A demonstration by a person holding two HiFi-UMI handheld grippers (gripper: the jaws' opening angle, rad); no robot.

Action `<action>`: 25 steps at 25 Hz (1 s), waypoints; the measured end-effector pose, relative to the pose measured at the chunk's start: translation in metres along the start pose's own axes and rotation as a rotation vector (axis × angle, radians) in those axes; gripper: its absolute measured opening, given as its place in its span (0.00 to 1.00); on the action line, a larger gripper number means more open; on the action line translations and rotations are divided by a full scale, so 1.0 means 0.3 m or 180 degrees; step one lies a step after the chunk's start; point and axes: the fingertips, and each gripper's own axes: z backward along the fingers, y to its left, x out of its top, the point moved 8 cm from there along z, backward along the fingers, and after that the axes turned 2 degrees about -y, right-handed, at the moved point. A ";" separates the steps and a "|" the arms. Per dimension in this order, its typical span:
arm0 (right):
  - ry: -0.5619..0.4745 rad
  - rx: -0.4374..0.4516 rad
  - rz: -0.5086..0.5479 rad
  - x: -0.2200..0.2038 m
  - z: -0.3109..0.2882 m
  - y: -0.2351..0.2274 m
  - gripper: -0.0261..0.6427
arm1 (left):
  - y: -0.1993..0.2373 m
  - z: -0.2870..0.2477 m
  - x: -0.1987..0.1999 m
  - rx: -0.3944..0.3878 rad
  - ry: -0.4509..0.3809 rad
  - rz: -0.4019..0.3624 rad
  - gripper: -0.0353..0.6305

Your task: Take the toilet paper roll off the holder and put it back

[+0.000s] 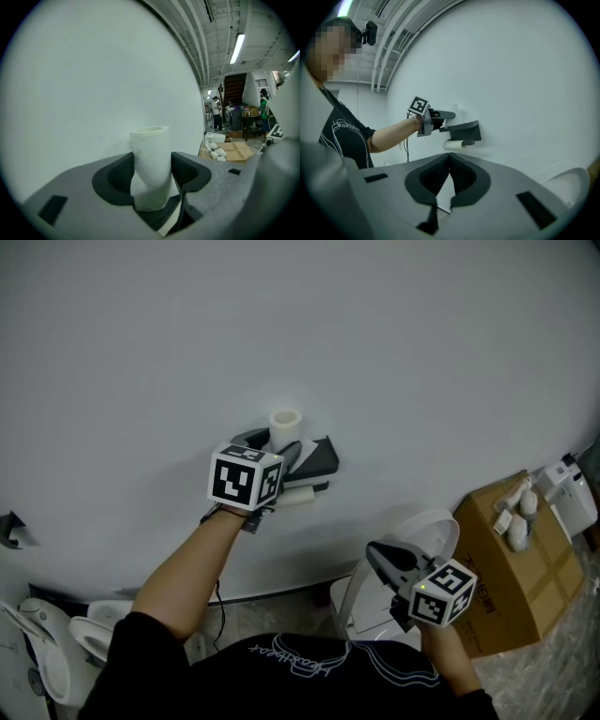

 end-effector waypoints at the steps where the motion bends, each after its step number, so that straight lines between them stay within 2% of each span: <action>1: 0.0009 -0.0014 0.0009 -0.002 0.000 0.002 0.04 | 0.002 0.005 0.000 0.0000 -0.0013 0.0017 0.42; 11: -0.0031 -0.0107 -0.0008 0.000 -0.024 0.054 0.04 | -0.008 0.132 0.066 -0.0163 -0.0283 -0.0023 0.42; 20: -0.0084 -0.0109 -0.0095 0.023 -0.051 0.174 0.04 | -0.066 0.408 0.118 -0.0534 -0.0571 -0.0068 0.42; 25: -0.0039 -0.0066 -0.0139 0.017 -0.067 0.248 0.04 | -0.109 0.537 0.054 -0.0748 -0.0563 0.0009 0.42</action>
